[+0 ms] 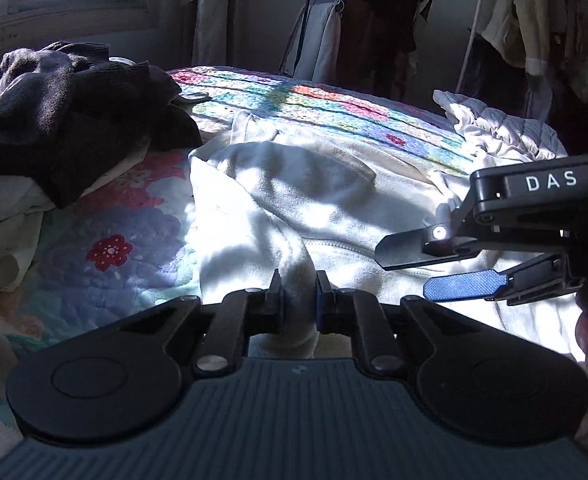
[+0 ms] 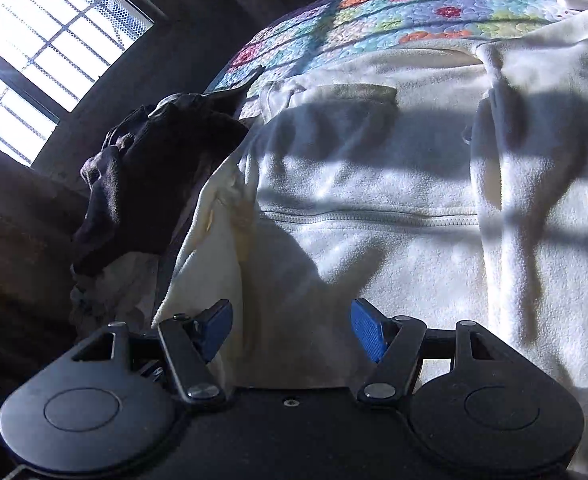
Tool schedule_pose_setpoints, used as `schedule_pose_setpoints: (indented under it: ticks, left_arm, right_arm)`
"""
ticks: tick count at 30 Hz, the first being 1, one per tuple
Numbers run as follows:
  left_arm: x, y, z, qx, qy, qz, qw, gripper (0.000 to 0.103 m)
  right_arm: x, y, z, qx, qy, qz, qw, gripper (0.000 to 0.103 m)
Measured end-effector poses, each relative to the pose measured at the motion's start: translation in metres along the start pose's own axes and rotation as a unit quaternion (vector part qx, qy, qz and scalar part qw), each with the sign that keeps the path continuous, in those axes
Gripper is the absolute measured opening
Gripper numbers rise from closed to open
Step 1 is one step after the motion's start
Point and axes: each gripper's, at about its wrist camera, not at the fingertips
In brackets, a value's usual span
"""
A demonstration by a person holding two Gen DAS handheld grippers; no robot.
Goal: Fold clothes
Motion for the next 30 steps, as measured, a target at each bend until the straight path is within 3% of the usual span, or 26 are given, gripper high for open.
schedule_pose_setpoints:
  ticks: [5, 9, 10, 11, 13, 17, 22, 24, 27, 30]
  left_arm:
    - [0.0, 0.001, 0.003, 0.018, -0.005, 0.007, 0.9998, 0.012]
    - [0.001, 0.004, 0.005, 0.044, -0.004, 0.009, 0.999, 0.012]
    - [-0.002, 0.006, -0.002, 0.056, -0.013, 0.007, 0.9983, 0.011]
    - [-0.006, 0.007, -0.013, 0.071, -0.025, 0.006, 0.9971, 0.011]
    - [-0.016, 0.009, -0.033, 0.101, -0.05, 0.003, 0.9936, 0.011]
    - [-0.034, 0.014, -0.075, 0.16, -0.1, -0.003, 0.982, 0.011]
    - [-0.057, 0.021, -0.127, 0.233, -0.161, -0.011, 0.959, 0.011]
    - [-0.066, 0.023, -0.147, 0.261, -0.185, -0.014, 0.9472, 0.011]
    - [-0.056, 0.014, -0.162, 0.278, -0.201, 0.022, 0.939, 0.011]
    - [-0.043, 0.003, -0.175, 0.291, -0.215, 0.062, 0.9302, 0.013]
  right_arm:
    - [-0.01, -0.023, 0.011, -0.063, -0.026, 0.03, 0.997, 0.071]
    - [-0.006, -0.045, 0.025, -0.075, 0.0, 0.062, 0.995, 0.071]
    - [-0.003, -0.049, 0.027, -0.072, 0.013, 0.062, 0.995, 0.066]
    - [-0.002, -0.049, 0.026, -0.074, 0.011, 0.054, 0.996, 0.044]
    - [-0.001, -0.042, 0.021, -0.087, -0.008, 0.025, 0.996, 0.038]
    - [-0.006, -0.003, 0.019, -0.101, 0.001, -0.043, 0.994, 0.036]
    - [-0.013, 0.087, -0.008, -0.093, -0.018, -0.142, 0.985, 0.036]
    - [-0.003, 0.131, -0.028, -0.063, -0.034, -0.179, 0.981, 0.036]
    - [0.022, 0.188, -0.061, -0.016, -0.069, -0.224, 0.972, 0.036]
    - [0.055, 0.221, -0.103, 0.045, -0.109, -0.231, 0.966, 0.035]
Point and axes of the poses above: each gripper's, at about its wrist camera, not at the fingertips, and y roughly against the way its jaws point, z to its left, x to its underside, and after that the axes turned 2 degrees about z, right-handed
